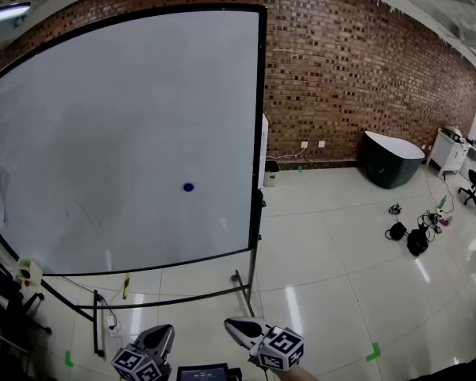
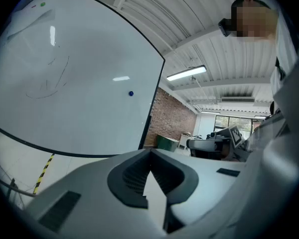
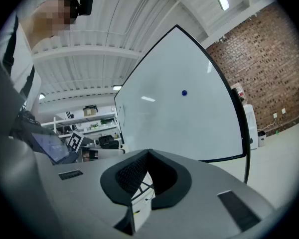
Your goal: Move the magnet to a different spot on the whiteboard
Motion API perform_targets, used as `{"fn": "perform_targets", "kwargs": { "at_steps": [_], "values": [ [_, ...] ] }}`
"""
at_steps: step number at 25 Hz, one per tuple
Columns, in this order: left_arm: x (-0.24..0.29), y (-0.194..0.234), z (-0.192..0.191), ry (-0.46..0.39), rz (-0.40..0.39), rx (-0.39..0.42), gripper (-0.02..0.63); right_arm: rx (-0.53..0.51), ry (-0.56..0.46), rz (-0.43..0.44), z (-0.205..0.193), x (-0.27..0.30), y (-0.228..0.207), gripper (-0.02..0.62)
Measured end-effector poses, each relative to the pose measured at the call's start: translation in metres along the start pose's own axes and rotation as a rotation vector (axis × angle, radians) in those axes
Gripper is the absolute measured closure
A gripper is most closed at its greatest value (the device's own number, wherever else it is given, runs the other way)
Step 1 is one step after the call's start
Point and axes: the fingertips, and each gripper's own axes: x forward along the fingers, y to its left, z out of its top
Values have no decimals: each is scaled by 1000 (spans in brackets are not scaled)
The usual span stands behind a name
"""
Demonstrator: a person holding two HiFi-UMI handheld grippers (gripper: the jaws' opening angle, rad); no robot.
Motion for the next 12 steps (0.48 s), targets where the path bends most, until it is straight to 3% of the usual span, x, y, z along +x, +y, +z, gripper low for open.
{"fn": "perform_targets", "kwargs": {
  "at_steps": [12],
  "values": [
    [-13,78,20,14,-78,17,572,-46,-4,-81,11,77,11,565]
  ]
}}
